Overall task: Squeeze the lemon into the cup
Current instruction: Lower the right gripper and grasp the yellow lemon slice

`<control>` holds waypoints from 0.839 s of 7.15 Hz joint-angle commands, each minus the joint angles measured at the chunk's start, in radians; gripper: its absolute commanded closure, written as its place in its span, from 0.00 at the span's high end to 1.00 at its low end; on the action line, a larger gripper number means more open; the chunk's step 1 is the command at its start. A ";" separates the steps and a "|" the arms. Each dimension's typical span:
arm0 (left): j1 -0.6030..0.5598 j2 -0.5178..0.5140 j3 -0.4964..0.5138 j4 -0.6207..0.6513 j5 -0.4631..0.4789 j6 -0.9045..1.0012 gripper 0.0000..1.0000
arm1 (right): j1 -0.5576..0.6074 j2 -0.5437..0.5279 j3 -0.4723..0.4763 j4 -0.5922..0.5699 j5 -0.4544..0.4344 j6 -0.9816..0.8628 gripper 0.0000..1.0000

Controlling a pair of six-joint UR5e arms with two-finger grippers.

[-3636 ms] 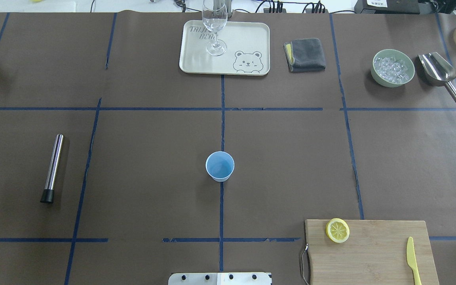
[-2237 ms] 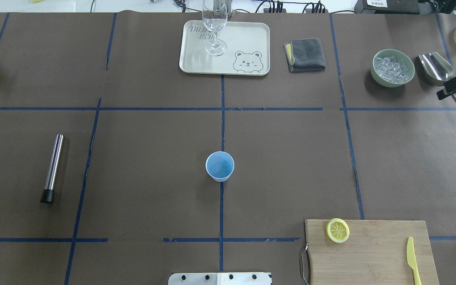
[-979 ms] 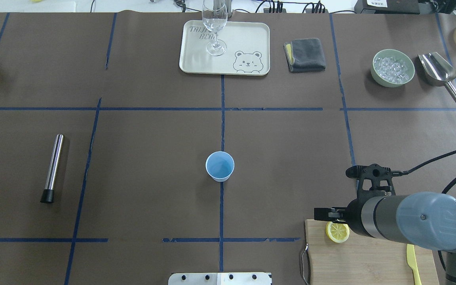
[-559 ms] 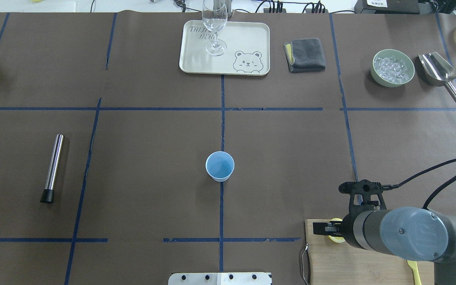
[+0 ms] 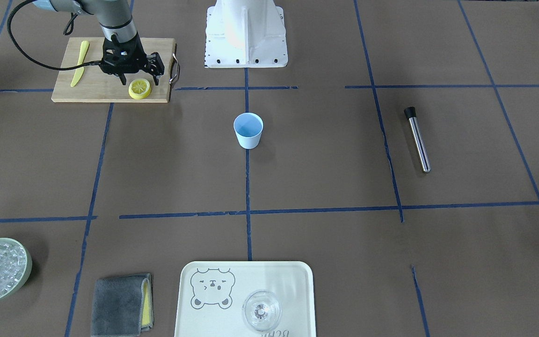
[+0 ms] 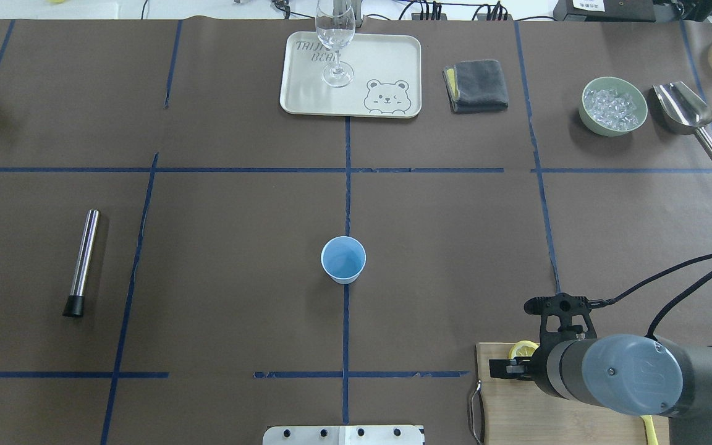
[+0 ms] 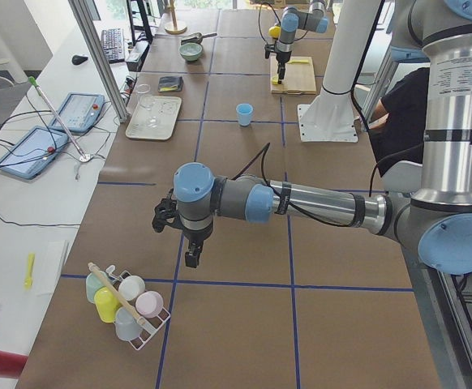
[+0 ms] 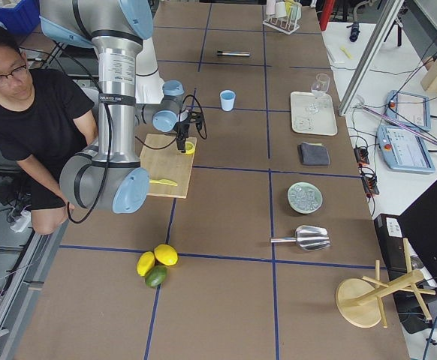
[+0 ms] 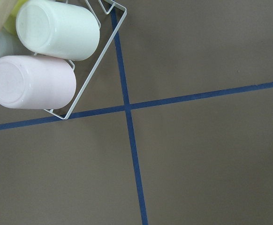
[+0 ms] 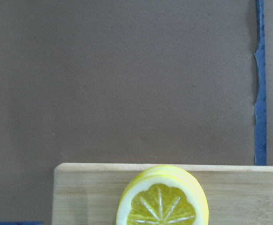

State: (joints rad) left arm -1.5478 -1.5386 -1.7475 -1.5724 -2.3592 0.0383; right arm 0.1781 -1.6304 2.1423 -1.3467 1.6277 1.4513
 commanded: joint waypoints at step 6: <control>0.000 -0.003 0.000 0.000 0.000 0.000 1.00 | -0.002 0.012 -0.021 0.001 0.012 0.000 0.90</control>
State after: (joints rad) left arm -1.5478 -1.5415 -1.7479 -1.5723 -2.3592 0.0383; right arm 0.1764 -1.6209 2.1220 -1.3454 1.6360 1.4505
